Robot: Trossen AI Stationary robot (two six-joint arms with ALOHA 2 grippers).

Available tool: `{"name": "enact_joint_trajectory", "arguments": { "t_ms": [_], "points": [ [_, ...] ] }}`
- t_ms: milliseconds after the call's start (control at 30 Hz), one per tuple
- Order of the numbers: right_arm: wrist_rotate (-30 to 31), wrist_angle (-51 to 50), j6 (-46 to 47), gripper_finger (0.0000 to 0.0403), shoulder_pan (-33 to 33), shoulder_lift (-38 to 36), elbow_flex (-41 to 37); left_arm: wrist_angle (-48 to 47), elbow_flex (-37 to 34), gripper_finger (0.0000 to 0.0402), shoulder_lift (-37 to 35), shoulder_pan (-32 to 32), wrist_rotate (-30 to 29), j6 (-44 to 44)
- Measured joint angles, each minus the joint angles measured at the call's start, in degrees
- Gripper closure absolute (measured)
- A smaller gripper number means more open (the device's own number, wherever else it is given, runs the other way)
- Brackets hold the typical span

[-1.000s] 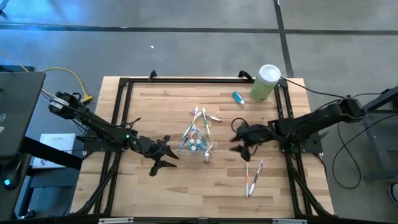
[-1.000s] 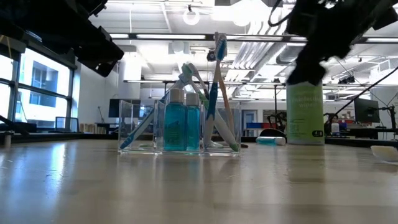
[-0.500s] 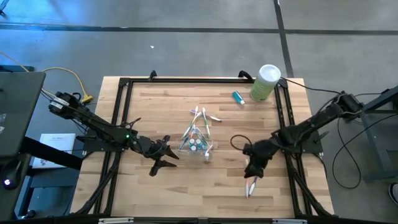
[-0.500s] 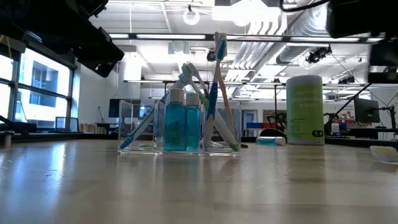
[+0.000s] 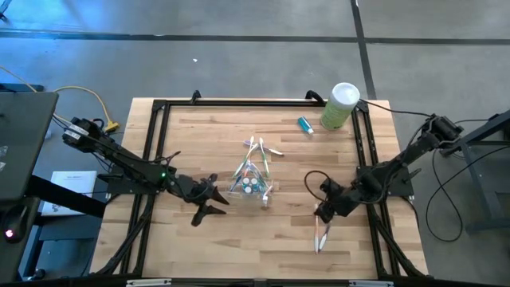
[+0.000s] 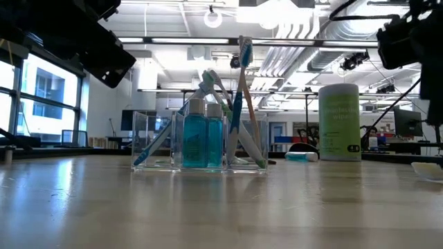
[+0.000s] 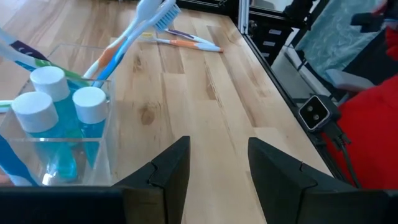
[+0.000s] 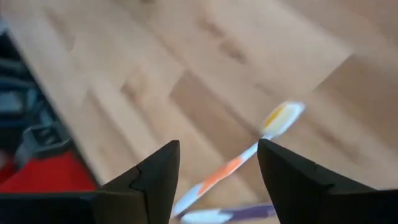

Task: Pick & Place toothbrushing station
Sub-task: Put the orange toothbrush into the left side of the transparent organizer

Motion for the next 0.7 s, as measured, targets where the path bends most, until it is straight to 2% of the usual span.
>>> {"name": "enact_joint_trajectory", "arguments": {
  "t_ms": [200,400,700],
  "points": [
    [3.82,-2.77,0.03,0.0195,-0.63,2.19,0.00,0.01,0.00,0.0246,0.00,-1.25,0.02,0.82],
    [-2.54,-1.43,0.80,0.0195,-0.61,9.09,0.02,0.00,0.00,0.0246,0.00,-1.65,0.00,0.65],
    [-4.12,4.62,1.32,0.0195,-2.23,16.57,0.09,0.01,0.00,0.0246,0.00,-2.22,0.02,0.46]
  ]
}}
